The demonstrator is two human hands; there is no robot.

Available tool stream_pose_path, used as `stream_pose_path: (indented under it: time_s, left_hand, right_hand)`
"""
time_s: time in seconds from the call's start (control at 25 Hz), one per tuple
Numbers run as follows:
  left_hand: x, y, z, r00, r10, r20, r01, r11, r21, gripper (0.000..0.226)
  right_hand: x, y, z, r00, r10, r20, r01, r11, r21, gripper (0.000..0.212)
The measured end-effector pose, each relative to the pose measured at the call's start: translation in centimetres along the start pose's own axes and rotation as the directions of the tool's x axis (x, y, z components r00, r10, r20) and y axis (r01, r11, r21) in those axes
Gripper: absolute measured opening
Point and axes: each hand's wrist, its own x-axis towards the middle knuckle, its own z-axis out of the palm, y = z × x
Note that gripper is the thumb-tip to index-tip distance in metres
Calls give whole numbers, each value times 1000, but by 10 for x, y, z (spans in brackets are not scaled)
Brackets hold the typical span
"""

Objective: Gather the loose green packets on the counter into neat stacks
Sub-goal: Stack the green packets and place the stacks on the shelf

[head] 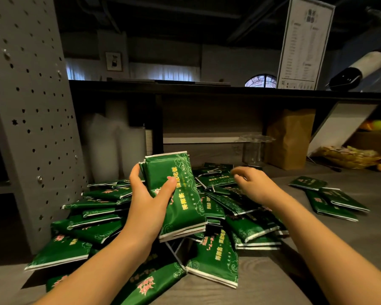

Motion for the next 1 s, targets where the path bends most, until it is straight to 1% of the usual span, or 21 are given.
stream_pose_path:
  time_s: [0.12,0.2,0.28,0.36,0.44,0.52,0.56,0.68,0.8,0.84,0.92,1.0]
  left_hand:
    - [-1,-1,1,1000,-4,11,4,1000,6,66]
    - [-2,-1,1,1000,-2,13,2,1000,11,64]
    - [-1,-3,1,1000,6,15,-7,1000,27,67]
    - [-1,-3,1,1000,15,18,-16,999,49,71]
    - [0,-3,1,1000,24,14,-25,998,58,73]
    - [1,-4,0,1000,24,14,-25,999,42,73]
    - [2,-4,0,1000,20,15,-21,999,33,72]
    - [2,-5,0,1000,9,20,-9,1000,9,69]
    - [3,-6,-1,1000,13,10,-13,1000,1,69]
    - [4,-6,-1,1000,11,9,-11,1000,-2,69]
    - [4,-7,-1,1000,2,9,-2,1000,-13,69]
    - [4,-7,-1,1000,-7,11,7,1000,-11,68]
  right_hand:
    - [3,19,6,981,87,172,-94,995,33,44]
    - [4,24,10,953,156,260,-162,987,2,54]
    - [6,29,9,924,233,302,-226,972,-57,65]
    - [4,30,5,917,261,300,-248,965,-83,77]
    - [0,24,-2,949,206,239,-207,978,-20,82]
    - [-4,16,-8,979,143,143,-149,988,34,81]
    - [-5,14,-9,984,129,120,-133,991,33,79]
    - [-7,9,-13,988,138,74,-138,990,-3,69]
    - [-7,9,-17,985,165,-43,-166,986,-15,54]
    - [-7,7,-18,986,143,-89,-141,990,28,46]
    - [-7,2,-21,983,78,-166,-43,978,206,34]
    - [-12,-6,-25,971,61,-230,37,917,398,33]
